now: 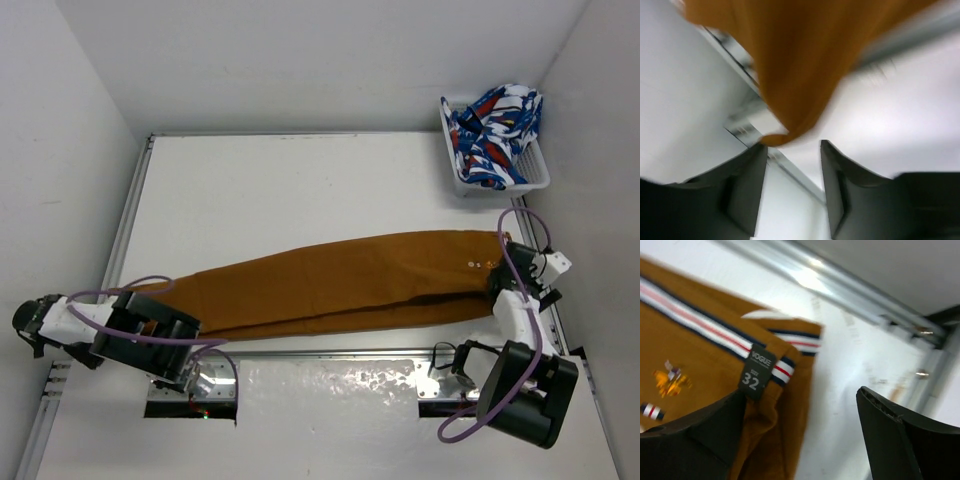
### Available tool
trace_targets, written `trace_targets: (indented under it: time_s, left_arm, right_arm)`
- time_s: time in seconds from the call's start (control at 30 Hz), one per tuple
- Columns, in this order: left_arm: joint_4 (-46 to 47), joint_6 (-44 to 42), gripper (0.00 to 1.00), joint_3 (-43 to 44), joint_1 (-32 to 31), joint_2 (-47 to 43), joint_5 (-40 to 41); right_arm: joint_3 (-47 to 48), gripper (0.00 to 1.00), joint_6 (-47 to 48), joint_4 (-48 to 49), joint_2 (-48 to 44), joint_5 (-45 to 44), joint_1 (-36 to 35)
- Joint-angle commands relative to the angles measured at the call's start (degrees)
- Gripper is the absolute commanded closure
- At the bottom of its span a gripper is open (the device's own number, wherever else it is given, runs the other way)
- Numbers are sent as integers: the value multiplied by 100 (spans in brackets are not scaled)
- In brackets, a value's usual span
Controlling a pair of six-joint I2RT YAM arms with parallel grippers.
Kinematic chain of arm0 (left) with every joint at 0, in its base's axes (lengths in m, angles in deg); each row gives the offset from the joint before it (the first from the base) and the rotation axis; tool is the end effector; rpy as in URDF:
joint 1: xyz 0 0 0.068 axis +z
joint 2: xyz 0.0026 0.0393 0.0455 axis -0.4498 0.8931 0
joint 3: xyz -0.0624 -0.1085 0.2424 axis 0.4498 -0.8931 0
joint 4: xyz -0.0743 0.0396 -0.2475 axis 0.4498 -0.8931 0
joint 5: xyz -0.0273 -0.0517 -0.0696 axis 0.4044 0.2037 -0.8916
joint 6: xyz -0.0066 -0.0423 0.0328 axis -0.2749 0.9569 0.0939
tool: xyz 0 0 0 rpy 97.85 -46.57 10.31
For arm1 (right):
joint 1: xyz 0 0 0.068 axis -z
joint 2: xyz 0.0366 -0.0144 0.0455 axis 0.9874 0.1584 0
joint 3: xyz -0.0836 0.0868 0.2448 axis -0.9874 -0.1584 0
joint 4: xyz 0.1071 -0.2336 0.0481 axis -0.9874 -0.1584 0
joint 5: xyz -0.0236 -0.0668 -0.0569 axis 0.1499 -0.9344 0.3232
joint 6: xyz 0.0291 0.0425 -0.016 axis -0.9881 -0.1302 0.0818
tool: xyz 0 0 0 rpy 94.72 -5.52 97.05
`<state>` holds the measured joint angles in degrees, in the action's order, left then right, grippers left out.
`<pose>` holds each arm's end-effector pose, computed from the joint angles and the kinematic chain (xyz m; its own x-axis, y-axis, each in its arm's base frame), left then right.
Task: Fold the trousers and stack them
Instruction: Fold the trousers
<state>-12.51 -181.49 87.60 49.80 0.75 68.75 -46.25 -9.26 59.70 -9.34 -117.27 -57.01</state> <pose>0.0485 0.1780 0.1882 -0.7984 0.5976 -0.0739 0.5673 0.7877 0.2402 0.1557 -0.0897 0.1510 -0.1983 0.6013 -0.7740 0.9337 0.3561 0.0374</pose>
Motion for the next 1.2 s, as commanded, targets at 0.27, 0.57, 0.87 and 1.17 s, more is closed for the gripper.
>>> trace_targets:
  time_s: [0.27, 0.57, 0.87, 1.17]
  left_arm:
    - [-2008, -957, 47, 2920, 169, 1218, -142]
    - [-624, 3375, 55, 1887, -1025, 1256, -664]
    - [924, 5784, 50, 1182, -1105, 1573, -259]
    - [928, 6692, 67, 1664, -905, 1897, -1275]
  right_arm:
    - [1435, 28, 444, -225, -556, -989, -14]
    - [1584, 53, 1349, 242, -215, 330, -1577]
    - [899, 62, 858, 102, 533, 1034, -2036]
    - [819, 65, 972, 181, 735, 1430, -2036]
